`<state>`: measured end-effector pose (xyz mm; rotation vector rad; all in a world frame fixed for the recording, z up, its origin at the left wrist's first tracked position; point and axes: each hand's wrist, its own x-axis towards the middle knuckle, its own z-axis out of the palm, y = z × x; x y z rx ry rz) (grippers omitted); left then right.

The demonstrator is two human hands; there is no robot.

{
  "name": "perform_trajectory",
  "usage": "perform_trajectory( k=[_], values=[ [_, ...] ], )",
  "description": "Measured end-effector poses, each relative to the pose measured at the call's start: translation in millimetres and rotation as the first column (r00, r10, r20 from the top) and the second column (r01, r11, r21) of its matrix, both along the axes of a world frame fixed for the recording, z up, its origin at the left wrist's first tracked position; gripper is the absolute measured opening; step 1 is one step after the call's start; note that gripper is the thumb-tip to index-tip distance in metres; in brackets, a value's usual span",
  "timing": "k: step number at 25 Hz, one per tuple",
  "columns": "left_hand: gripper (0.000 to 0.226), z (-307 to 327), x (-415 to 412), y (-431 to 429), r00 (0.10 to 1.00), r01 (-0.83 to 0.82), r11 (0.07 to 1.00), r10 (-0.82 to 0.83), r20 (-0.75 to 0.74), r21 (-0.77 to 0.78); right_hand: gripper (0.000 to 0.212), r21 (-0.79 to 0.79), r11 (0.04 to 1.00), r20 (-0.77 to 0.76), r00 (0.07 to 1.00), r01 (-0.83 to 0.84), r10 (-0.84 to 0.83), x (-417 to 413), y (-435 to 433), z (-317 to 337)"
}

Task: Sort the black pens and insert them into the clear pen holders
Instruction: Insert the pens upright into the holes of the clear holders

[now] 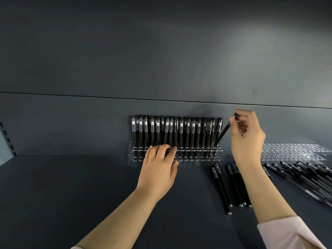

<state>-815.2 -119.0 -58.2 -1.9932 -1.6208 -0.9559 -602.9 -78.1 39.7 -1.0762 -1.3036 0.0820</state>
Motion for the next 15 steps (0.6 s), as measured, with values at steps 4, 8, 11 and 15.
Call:
perform_trajectory(
  k=[4,8,11,15],
  values=[
    [0.039,0,-1,0,1.000,0.010,1.000,-0.010,0.004,-0.013,0.021,0.005,1.000,0.108,0.994,-0.008,0.007,-2,5,-7],
    [0.040,0,-1,-1,1.000,0.005,1.000,-0.005,0.009,-0.016,0.042,-0.064,0.998,0.441,0.898,0.027,0.004,-4,17,-18],
    [0.041,0,-1,-2,1.000,0.001,1.000,-0.001,-0.001,-0.025,0.055,-0.148,0.987,0.536,0.844,0.057,0.032,-6,22,-20],
    [0.044,1,1,-3,1.000,0.011,0.997,-0.011,0.002,-0.076,0.054,-0.187,0.975,0.554,0.833,0.123,0.001,-1,21,-17]
  ],
)
